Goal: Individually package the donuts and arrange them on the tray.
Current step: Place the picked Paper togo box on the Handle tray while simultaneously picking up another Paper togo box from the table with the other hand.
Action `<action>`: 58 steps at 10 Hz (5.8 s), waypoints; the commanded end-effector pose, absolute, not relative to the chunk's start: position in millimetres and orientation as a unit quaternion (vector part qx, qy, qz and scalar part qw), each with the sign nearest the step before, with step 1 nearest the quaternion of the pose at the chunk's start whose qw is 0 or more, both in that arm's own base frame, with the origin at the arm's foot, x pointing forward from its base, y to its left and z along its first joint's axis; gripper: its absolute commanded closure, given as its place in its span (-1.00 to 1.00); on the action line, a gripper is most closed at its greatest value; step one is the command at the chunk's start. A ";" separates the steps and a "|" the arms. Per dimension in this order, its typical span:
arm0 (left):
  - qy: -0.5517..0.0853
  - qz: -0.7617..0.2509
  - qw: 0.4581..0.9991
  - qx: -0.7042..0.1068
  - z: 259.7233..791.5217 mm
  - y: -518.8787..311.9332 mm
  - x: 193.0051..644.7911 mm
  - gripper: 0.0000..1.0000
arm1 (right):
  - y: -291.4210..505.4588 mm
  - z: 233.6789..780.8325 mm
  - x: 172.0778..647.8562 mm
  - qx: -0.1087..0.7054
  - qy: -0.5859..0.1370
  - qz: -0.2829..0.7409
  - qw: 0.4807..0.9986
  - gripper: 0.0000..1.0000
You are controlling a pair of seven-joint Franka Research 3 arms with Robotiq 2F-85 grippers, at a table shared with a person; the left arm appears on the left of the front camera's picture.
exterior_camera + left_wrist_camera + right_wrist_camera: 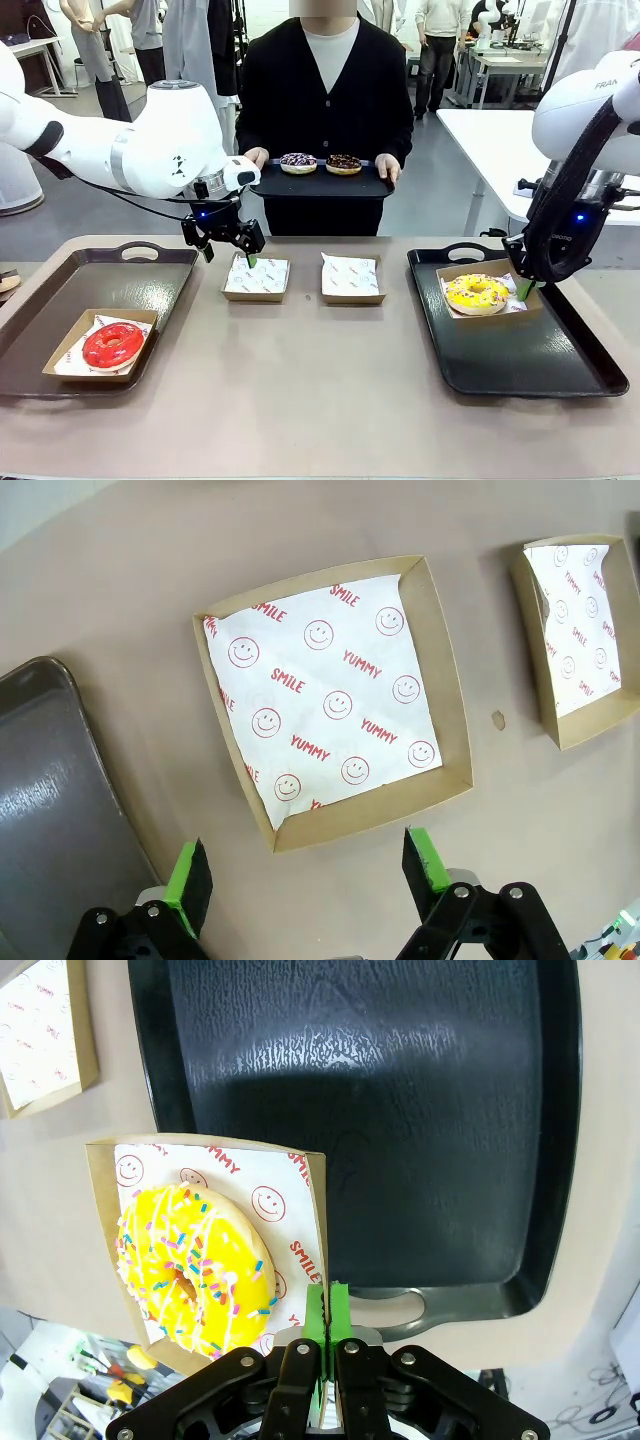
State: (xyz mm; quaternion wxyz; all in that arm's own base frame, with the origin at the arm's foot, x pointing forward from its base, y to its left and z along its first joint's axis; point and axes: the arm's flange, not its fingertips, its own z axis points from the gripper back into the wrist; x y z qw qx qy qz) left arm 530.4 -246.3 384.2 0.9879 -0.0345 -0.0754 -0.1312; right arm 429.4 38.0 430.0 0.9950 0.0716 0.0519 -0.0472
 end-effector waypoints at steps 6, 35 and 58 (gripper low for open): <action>-0.075 -0.131 0.988 -0.035 384.2 -246.3 530.4 -1.00 | 38.0 430.0 429.4 0.072 0.052 -0.047 0.995 0.96; -0.003 0.002 0.999 -0.039 339.7 -234.3 596.0 -1.00 | 50.1 364.3 398.8 0.037 0.030 -0.007 0.999 0.96; 0.037 -0.031 0.999 -0.001 358.4 -239.8 590.9 1.00 | 12.0 394.9 371.7 0.127 0.064 0.002 0.990 -1.00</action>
